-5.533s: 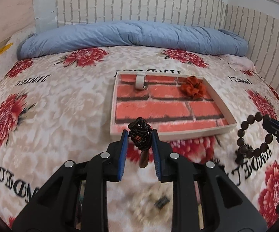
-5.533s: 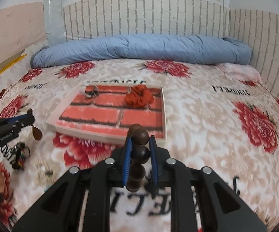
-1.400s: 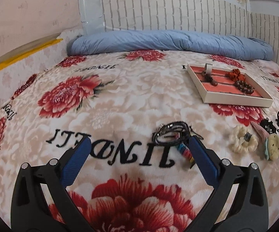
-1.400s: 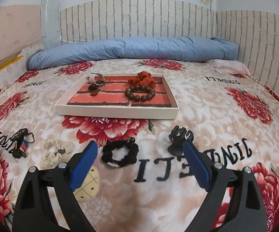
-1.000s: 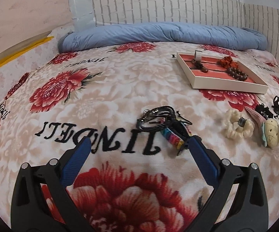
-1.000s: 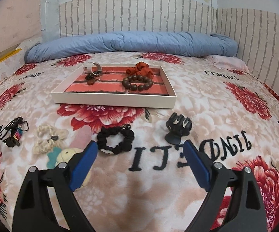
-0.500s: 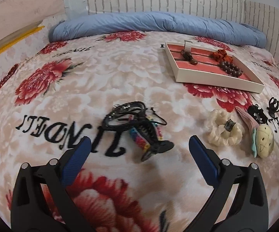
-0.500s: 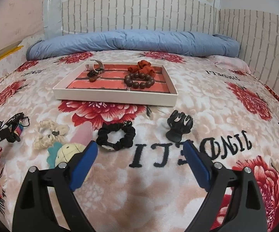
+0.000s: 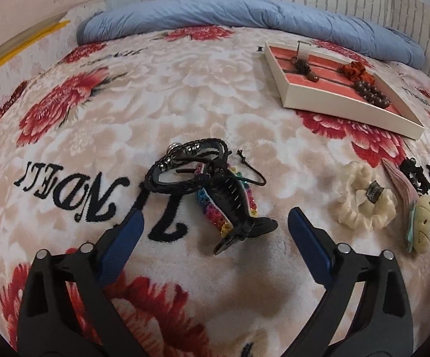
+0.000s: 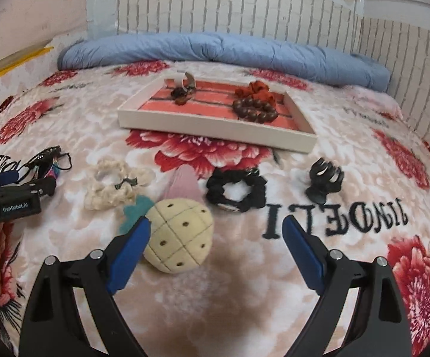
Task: Organize jewelry
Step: 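Move both tools back toward the black hair clip with colorful strap, then grasp the rainbow-strap black clip with the left tool while the right tool grasps the pineapple plush, then carry the clip with the left tool while the right tool carries the pineapple plush to the tray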
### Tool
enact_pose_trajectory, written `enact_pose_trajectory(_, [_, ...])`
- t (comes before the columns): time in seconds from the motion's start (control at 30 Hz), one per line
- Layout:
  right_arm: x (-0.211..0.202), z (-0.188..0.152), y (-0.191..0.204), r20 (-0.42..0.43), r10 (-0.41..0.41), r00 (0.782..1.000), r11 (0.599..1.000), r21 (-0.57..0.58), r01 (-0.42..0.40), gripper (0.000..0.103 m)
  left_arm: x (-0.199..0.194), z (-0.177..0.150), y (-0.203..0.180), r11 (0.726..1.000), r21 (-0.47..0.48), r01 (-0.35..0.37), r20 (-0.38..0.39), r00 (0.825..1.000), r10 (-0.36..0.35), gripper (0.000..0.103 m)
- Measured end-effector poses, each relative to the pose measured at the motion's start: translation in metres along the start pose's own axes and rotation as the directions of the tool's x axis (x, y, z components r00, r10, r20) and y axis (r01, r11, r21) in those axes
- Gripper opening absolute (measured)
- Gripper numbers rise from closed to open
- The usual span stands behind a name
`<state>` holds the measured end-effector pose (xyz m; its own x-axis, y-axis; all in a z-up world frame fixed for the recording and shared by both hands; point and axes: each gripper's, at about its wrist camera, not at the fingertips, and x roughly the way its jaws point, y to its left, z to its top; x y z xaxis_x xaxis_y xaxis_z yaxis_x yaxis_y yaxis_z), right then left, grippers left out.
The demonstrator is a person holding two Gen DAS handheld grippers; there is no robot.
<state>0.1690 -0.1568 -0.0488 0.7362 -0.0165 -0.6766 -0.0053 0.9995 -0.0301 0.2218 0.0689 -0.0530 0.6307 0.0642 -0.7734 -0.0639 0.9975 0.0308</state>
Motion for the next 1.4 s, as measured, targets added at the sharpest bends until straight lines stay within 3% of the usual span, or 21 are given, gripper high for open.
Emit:
enact_pose_trajectory(0.13, [0.010, 0.000, 0.004, -0.038, -0.004, 0.999, 1.000, 0.005, 0.004, 0.088, 0.008, 0.002, 0.000, 1.000, -0.009, 0.015, -0.024, 1.000, -0.015, 0.082])
enact_pose_trajectory(0.3, [0.021, 0.000, 0.006, -0.077, 0.014, 0.997, 1.000, 0.019, -0.012, 0.087, 0.011, 0.002, -0.001, 0.999, -0.008, 0.033, -0.034, 0.999, -0.033, 0.076])
enact_pose_trajectory(0.37, [0.024, 0.000, 0.007, -0.085, 0.041, 0.996, 0.999, 0.022, -0.040, 0.074, 0.011, 0.001, -0.002, 0.999, -0.002, 0.046, -0.035, 0.998, -0.046, 0.067])
enact_pose_trajectory(0.53, [0.025, 0.001, 0.009, -0.093, 0.100, 0.991, 0.995, 0.029, -0.098, 0.047, 0.010, 0.000, -0.001, 0.997, -0.004, 0.074, -0.039, 0.996, -0.074, 0.056])
enact_pose_trajectory(0.7, [0.023, 0.000, 0.006, -0.084, 0.138, 0.987, 0.989, 0.057, -0.133, 0.045, 0.010, 0.000, 0.004, 0.997, -0.001, 0.081, -0.050, 0.995, -0.081, 0.044])
enact_pose_trajectory(1.0, [0.023, 0.000, -0.005, -0.079, 0.204, 0.976, 0.975, 0.102, -0.196, 0.043, 0.003, -0.003, 0.006, 0.996, 0.014, 0.084, -0.053, 0.995, -0.083, 0.044])
enact_pose_trajectory(1.4, [0.014, -0.005, -0.018, -0.082, 0.202, 0.976, 0.976, 0.104, -0.194, 0.043, -0.028, -0.027, 0.007, 0.990, 0.046, 0.133, -0.065, 0.989, -0.130, 0.044])
